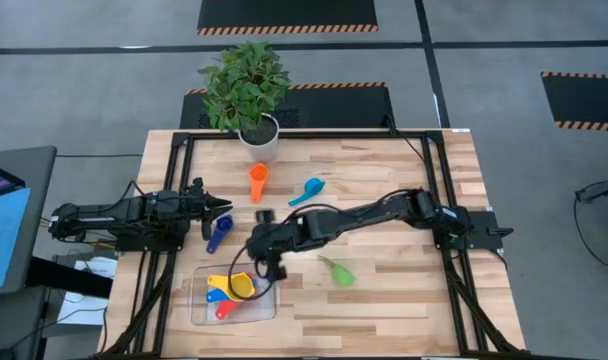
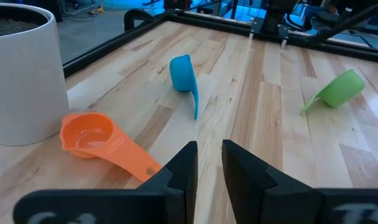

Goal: Nest measuring cups in basket
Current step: Stack the green measuring cup on top of the yellow measuring cup

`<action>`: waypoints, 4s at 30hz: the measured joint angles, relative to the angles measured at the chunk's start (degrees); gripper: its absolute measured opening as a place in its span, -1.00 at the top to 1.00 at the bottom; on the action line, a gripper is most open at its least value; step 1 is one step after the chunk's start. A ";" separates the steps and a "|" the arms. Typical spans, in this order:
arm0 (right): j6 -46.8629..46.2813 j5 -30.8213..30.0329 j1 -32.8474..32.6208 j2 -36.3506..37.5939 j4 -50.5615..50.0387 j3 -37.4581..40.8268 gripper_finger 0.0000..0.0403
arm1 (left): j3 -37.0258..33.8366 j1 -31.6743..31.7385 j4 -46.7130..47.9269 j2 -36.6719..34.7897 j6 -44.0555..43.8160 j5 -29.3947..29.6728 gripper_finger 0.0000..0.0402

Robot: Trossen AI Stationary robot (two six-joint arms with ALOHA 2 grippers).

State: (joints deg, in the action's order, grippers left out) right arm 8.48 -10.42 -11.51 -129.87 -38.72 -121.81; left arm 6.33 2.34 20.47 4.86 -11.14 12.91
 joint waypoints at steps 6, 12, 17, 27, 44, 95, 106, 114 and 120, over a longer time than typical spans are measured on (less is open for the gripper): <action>-9.24 -14.75 1.48 2.75 -23.58 0.08 0.45 | 0.00 0.00 0.02 0.00 0.00 -0.01 0.69; -25.95 -20.32 3.79 2.30 -51.53 1.88 0.50 | 0.00 -0.01 0.02 0.00 0.00 -0.03 0.69; -26.64 -18.38 4.20 5.44 -50.20 11.49 0.49 | 0.00 0.00 0.02 0.01 0.52 -0.03 0.69; -41.03 -16.79 3.30 22.31 -45.02 37.31 0.53 | 0.00 -0.01 -0.05 0.79 0.50 0.03 0.69; -56.62 -9.50 -17.75 42.22 6.11 66.50 0.59 | -0.02 -0.01 -0.17 1.16 0.29 0.08 0.69; -59.54 -6.10 -18.80 31.23 21.22 66.50 0.59 | 0.00 -0.01 -0.28 1.14 -0.24 0.19 0.69; -56.25 -11.83 -15.23 31.25 16.37 66.50 0.59 | -0.01 0.00 -0.24 1.14 -0.24 0.19 0.69; -42.88 -16.67 -8.17 31.29 10.87 63.85 0.60 | 0.00 0.01 -0.22 1.14 -0.23 0.17 0.69; -42.36 -16.46 -1.12 31.31 6.45 61.55 0.64 | 0.00 -0.01 -0.20 1.14 0.23 0.17 0.69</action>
State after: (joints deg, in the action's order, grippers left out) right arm -33.89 -26.88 -12.62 -98.56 -32.27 -60.26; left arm 6.32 2.33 20.27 6.00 -10.90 13.08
